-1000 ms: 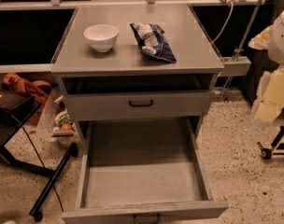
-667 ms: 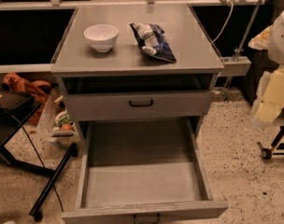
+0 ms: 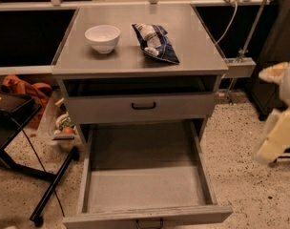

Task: Close middle drawer

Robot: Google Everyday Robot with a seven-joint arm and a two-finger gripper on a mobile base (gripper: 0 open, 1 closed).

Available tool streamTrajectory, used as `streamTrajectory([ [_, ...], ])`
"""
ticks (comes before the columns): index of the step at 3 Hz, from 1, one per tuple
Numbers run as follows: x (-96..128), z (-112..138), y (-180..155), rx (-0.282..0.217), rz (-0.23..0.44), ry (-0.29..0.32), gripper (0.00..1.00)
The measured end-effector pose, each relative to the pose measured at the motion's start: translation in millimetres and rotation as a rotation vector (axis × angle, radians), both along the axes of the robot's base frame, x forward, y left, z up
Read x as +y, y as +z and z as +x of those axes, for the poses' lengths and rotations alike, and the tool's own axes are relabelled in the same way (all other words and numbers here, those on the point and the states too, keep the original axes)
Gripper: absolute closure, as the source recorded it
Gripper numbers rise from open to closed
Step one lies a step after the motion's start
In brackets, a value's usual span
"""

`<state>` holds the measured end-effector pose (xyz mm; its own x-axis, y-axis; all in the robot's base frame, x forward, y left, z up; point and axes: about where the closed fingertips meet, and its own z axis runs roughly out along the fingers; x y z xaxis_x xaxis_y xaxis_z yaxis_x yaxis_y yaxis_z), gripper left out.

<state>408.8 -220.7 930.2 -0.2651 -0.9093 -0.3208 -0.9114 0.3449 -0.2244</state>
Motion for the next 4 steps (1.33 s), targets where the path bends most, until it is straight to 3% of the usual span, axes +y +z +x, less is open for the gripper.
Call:
streamTrajectory([
  [1,-0.5,-24.6,-64.6,0.034,0.141,-0.068,0.19],
  [2,12.4,-47.7,-136.8,0.083,0.280,-0.130,0.42],
  [3,14.9,-62.9,-160.8,0.122,0.292,-0.152,0.66],
  [4,15.0,-62.9,-160.8,0.122,0.292,-0.152,0.89],
])
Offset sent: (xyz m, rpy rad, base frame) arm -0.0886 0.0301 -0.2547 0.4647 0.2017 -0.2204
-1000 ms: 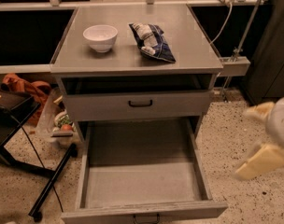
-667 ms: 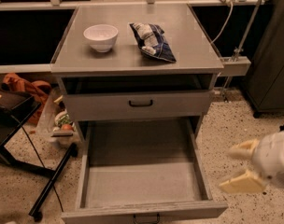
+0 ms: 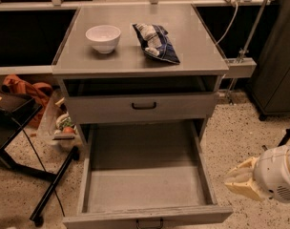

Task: Close middle drawer

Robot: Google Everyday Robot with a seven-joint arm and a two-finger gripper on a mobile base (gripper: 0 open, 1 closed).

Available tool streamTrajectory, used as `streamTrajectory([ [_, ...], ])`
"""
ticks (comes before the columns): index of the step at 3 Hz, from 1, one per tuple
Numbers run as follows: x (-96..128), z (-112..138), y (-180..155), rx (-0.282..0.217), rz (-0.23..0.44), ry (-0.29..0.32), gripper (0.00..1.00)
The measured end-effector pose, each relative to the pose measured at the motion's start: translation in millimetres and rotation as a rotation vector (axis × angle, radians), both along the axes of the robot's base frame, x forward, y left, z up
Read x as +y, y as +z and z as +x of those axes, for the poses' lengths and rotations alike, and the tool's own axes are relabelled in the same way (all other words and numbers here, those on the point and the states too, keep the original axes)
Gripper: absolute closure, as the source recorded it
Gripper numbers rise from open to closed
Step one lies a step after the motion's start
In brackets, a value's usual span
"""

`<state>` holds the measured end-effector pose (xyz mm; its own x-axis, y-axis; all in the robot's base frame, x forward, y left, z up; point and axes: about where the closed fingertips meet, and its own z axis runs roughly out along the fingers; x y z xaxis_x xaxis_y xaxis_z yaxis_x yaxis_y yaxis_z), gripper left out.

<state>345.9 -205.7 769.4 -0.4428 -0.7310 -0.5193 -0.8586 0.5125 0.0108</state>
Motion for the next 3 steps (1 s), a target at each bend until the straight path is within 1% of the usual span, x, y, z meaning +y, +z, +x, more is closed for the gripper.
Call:
streamTrajectory([
  [1,0.0,0.0,0.0,0.000,0.000,0.000,1.00],
  [2,-3.0,2.1,-17.8,0.015,0.012,-0.025,1.00],
  [3,-12.6,-7.5,-73.6,0.066,0.065,-0.083,1.00],
])
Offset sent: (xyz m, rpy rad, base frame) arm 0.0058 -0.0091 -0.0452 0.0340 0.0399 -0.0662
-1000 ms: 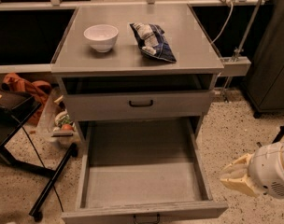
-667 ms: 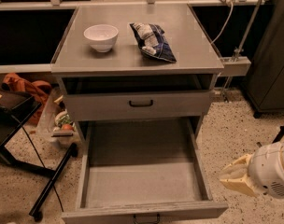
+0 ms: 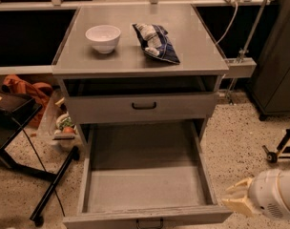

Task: Close middle drawer

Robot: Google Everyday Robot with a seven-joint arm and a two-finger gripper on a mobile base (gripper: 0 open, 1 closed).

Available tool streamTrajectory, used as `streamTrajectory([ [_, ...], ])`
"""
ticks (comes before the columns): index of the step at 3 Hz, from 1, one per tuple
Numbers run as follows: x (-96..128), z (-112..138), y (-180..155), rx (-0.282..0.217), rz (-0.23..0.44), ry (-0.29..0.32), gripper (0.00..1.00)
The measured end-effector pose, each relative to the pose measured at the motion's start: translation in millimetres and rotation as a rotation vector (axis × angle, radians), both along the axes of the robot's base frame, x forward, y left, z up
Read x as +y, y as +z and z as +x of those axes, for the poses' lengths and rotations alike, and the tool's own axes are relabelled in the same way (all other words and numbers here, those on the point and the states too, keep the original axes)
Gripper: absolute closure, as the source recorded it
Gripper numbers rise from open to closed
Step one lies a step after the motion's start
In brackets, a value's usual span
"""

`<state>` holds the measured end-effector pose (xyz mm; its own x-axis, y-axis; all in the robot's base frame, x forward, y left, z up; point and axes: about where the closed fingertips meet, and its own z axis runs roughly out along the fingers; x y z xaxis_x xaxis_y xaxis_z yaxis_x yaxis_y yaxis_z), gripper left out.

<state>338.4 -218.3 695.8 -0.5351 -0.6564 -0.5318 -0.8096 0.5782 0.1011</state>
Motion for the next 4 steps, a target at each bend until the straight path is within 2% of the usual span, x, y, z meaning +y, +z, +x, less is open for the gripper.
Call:
streamTrajectory([
  [2,6.7,-39.9,-142.4,0.137,0.143,-0.069,1.00],
  [3,14.3,-46.5,-194.5,0.169,0.192,-0.073,1.00],
  [4,23.6,-41.1,-229.7,0.178,0.221,-0.048,1.00],
])
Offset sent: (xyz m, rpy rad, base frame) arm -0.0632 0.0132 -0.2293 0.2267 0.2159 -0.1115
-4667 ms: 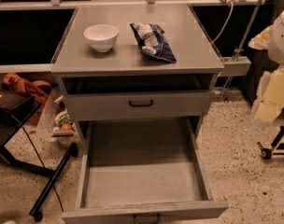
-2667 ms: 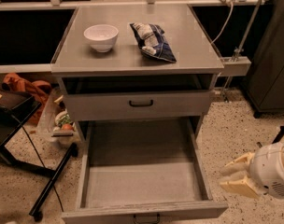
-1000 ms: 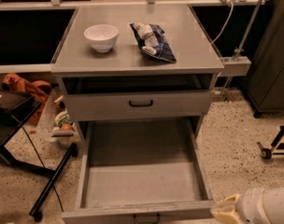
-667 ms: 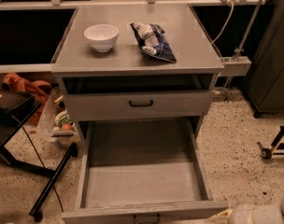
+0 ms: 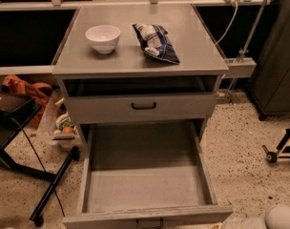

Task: Close middle drawer

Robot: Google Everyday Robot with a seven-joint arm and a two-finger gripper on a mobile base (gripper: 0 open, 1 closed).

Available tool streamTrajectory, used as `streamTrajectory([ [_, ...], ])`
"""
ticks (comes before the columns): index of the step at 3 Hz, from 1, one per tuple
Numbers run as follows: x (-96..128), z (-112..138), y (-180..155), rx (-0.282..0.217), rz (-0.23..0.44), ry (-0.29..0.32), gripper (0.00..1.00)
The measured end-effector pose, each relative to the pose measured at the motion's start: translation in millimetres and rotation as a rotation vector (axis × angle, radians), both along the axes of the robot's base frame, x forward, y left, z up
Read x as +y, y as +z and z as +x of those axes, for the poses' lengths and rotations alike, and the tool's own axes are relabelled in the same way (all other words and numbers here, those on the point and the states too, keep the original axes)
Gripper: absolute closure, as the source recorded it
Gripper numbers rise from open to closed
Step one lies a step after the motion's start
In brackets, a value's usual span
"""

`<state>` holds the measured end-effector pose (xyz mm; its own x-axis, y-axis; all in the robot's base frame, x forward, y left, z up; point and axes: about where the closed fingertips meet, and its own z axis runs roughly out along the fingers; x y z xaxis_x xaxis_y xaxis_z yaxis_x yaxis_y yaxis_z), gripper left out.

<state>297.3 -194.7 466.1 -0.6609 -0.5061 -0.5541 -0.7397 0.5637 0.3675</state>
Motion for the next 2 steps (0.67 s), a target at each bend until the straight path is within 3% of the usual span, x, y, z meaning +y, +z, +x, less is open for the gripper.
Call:
streamTrajectory([
  [2,27.9,33.9,-39.6,-0.025,0.056,0.106,1.00],
])
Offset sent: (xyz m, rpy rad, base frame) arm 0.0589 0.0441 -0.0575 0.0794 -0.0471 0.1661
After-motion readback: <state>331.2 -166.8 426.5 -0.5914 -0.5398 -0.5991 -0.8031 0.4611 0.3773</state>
